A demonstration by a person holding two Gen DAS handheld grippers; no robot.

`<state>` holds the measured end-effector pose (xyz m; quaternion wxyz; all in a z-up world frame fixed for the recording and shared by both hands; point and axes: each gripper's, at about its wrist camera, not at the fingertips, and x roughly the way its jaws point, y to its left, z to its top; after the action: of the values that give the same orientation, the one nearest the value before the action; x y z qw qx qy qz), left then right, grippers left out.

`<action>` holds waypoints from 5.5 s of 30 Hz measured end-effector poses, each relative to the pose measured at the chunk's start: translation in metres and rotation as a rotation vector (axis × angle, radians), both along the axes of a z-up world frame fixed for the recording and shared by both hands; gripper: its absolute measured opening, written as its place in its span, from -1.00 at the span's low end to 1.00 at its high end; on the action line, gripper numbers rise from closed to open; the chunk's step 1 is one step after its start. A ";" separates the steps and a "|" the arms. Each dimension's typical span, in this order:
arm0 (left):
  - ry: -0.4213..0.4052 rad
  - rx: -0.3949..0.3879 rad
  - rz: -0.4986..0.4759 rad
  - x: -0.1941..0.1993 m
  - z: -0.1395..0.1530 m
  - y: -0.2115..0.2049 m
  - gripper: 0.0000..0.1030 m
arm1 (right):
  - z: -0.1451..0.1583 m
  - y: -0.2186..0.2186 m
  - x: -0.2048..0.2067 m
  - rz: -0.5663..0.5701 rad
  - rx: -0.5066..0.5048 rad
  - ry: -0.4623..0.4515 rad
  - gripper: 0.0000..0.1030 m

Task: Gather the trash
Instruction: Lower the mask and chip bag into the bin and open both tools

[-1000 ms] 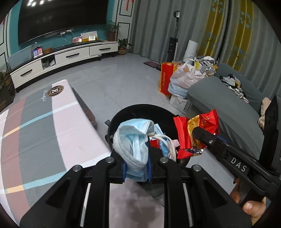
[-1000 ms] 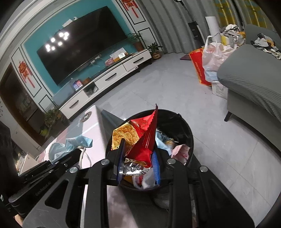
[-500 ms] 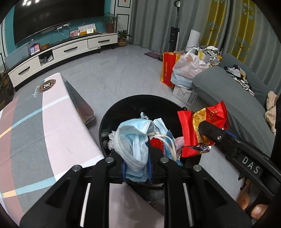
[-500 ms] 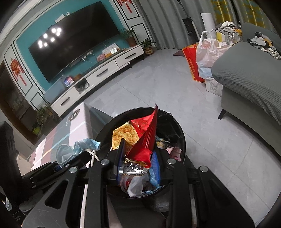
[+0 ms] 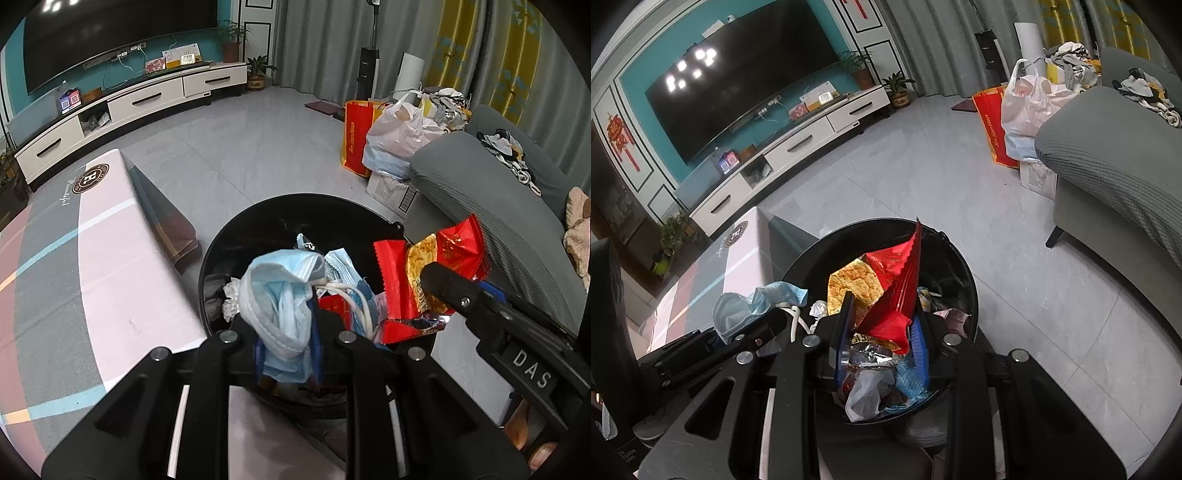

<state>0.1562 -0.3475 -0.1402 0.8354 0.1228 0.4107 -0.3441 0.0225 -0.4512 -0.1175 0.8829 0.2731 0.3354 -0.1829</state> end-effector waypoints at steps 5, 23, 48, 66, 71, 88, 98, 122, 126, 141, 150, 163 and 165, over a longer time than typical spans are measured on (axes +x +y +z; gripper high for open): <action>-0.004 0.010 -0.001 0.000 -0.002 -0.002 -0.60 | -0.001 0.000 0.002 0.003 -0.001 0.007 -0.44; -0.007 0.049 -0.004 0.002 -0.012 -0.009 -0.59 | -0.007 -0.001 0.008 0.015 0.001 0.040 -0.43; -0.003 0.071 -0.002 0.003 -0.018 -0.009 -0.58 | -0.010 0.001 0.011 0.028 -0.007 0.066 -0.41; -0.008 0.094 -0.001 0.005 -0.020 -0.008 -0.56 | -0.016 0.003 0.017 0.044 -0.006 0.097 -0.40; -0.007 0.099 -0.001 0.005 -0.021 -0.009 -0.56 | -0.016 0.002 0.018 0.044 -0.004 0.100 -0.39; -0.006 0.119 -0.013 0.004 -0.023 -0.016 -0.49 | -0.021 0.002 0.019 0.048 -0.006 0.119 -0.38; -0.005 0.131 -0.015 0.005 -0.026 -0.018 -0.47 | -0.021 0.004 0.019 0.049 -0.006 0.128 -0.37; 0.002 0.147 -0.019 0.004 -0.033 -0.019 -0.35 | -0.024 0.005 0.019 0.043 -0.009 0.145 -0.33; 0.004 0.148 -0.021 0.004 -0.034 -0.019 -0.35 | -0.024 0.005 0.019 0.043 -0.009 0.145 -0.33; 0.004 0.154 -0.026 0.003 -0.034 -0.019 -0.25 | -0.027 0.002 0.019 0.039 -0.003 0.150 -0.30; 0.006 0.156 -0.028 0.002 -0.035 -0.019 -0.18 | -0.028 0.003 0.018 0.041 -0.004 0.157 -0.27; 0.003 0.157 -0.026 0.002 -0.034 -0.016 -0.06 | -0.029 0.003 0.017 0.033 -0.003 0.158 -0.16; 0.002 0.157 -0.025 0.002 -0.034 -0.015 -0.05 | -0.030 0.003 0.016 0.029 -0.007 0.160 -0.12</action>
<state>0.1577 -0.3623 -0.1744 0.8184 0.1928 0.4356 -0.3214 0.0387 -0.4480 -0.1473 0.8568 0.2495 0.4081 -0.1924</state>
